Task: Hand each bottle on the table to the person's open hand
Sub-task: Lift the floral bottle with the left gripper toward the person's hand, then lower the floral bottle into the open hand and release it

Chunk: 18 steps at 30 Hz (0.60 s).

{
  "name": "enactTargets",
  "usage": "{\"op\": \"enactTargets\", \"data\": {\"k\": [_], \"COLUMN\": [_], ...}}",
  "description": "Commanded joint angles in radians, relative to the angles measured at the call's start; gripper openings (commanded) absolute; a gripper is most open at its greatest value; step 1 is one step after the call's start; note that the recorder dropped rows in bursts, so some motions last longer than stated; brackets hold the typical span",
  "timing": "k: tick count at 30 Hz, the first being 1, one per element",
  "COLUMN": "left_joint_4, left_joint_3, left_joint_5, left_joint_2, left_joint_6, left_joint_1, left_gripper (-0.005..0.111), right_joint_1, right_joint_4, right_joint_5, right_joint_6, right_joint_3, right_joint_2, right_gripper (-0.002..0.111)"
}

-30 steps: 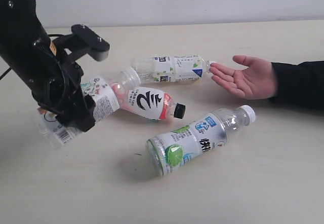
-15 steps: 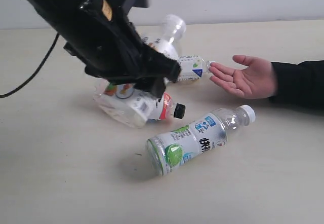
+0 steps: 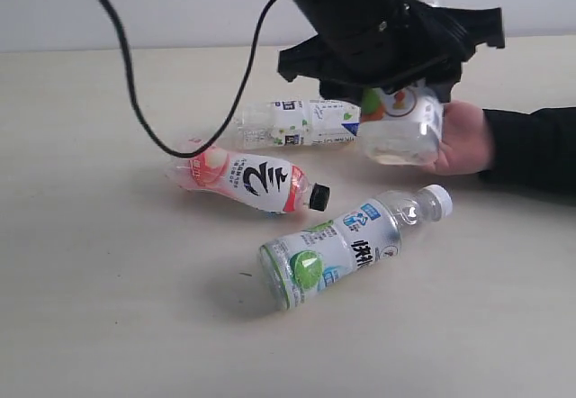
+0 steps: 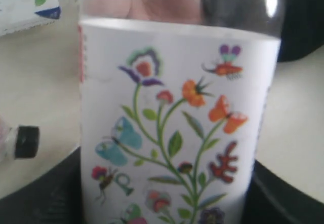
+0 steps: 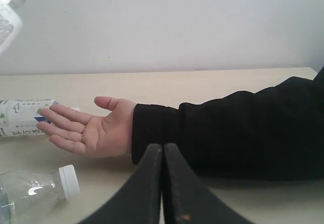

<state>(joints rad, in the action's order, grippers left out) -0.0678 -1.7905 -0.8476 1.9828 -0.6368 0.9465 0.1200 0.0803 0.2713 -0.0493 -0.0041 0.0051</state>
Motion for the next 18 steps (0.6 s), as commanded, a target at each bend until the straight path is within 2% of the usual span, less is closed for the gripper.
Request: {"op": "enactTargets", "data": {"k": [1, 6, 9, 13, 18], "left_joint_4": [0.000, -0.040, -0.152, -0.357, -0.556], "left_joint_3": [-0.133, -0.227, -0.258, -0.262, -0.262], "left_joint_5": [0.056, 0.101, 0.150, 0.259, 0.240], "left_joint_2": [0.120, 0.230, 0.277, 0.321, 0.364], "left_joint_6": [-0.062, -0.084, -0.071, 0.063, 0.151], "left_joint_1": [0.000, -0.018, -0.027, -0.051, -0.101], "left_gripper": [0.000, 0.000, 0.000, 0.000, 0.000], "right_joint_1": [-0.005, -0.005, -0.005, -0.005, -0.005], "right_joint_4": [-0.004, -0.004, -0.004, -0.004, -0.004], "right_joint_5": [-0.005, -0.005, -0.005, -0.005, -0.005], "right_joint_6": [-0.001, -0.001, -0.001, -0.001, -0.001], "right_joint_3": [0.004, 0.004, 0.004, 0.004, 0.004], "right_joint_2": [-0.005, -0.005, -0.005, -0.005, -0.005], "right_gripper": [0.000, 0.000, 0.000, 0.000, 0.000]}}
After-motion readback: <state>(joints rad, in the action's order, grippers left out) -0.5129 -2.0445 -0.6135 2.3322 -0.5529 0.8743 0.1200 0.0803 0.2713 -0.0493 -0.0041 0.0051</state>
